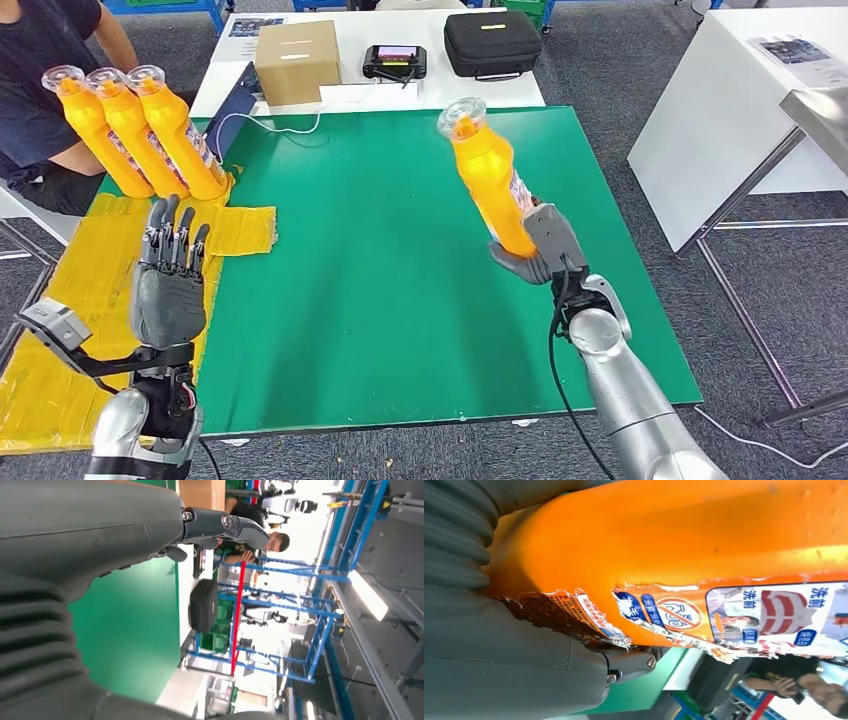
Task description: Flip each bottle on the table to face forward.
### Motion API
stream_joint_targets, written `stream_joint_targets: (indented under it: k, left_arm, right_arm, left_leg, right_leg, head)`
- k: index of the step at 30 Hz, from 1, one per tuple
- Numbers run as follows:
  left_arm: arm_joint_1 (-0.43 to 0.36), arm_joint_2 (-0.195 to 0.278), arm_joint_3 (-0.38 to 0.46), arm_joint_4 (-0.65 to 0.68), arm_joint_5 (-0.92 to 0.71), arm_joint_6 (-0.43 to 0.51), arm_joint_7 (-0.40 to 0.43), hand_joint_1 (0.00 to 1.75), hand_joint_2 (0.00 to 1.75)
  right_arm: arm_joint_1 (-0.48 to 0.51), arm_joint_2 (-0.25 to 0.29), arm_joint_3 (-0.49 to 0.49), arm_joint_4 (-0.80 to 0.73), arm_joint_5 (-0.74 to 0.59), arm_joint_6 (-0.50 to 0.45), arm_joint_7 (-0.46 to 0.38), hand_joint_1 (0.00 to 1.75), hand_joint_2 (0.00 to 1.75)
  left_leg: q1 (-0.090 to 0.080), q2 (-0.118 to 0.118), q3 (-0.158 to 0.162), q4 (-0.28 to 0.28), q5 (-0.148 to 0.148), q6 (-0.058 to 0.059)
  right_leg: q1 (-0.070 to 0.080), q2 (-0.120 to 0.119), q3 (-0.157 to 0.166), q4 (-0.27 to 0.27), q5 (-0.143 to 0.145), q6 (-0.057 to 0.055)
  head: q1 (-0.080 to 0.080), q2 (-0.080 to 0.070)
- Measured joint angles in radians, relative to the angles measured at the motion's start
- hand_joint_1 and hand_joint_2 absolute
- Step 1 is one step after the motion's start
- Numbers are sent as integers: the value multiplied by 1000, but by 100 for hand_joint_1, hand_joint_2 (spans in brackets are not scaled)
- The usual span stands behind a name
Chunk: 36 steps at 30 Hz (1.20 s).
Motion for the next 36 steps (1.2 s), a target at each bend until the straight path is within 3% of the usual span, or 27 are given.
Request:
stream_joint_targets:
  k: [9,14,23,36]
  left_arm:
    - [-5,-13,-56,-2,-25,44,6,0,175]
    - [-9,-33,-108,-3,-31,58,14,0,175]
    - [-12,-45,-162,-2,37,45,44,0,175]
    - [-13,-48,-167,-8,166,23,79,0,175]
  right_arm:
    - [-10,62,24,-23,24,-17,6,175,175]
    - [-41,129,93,1,67,-53,20,175,175]
    - [-99,203,179,81,96,-84,32,175,175]
    - [-166,339,377,244,237,-101,80,175,175]
  left_leg:
    - [0,1,-1,0,0,0]
    - [0,1,-1,0,0,0]
    - [0,1,-3,0,0,0]
    - [1,1,-4,0,0,0]
  right_leg:
    - [0,1,-1,0,0,0]
    - [0,1,-2,0,0,0]
    - [0,1,-3,0,0,0]
    - [1,1,-4,0,-1,-1]
  head:
    - [0,0]
    - [0,0]
    - [0,0]
    - [0,0]
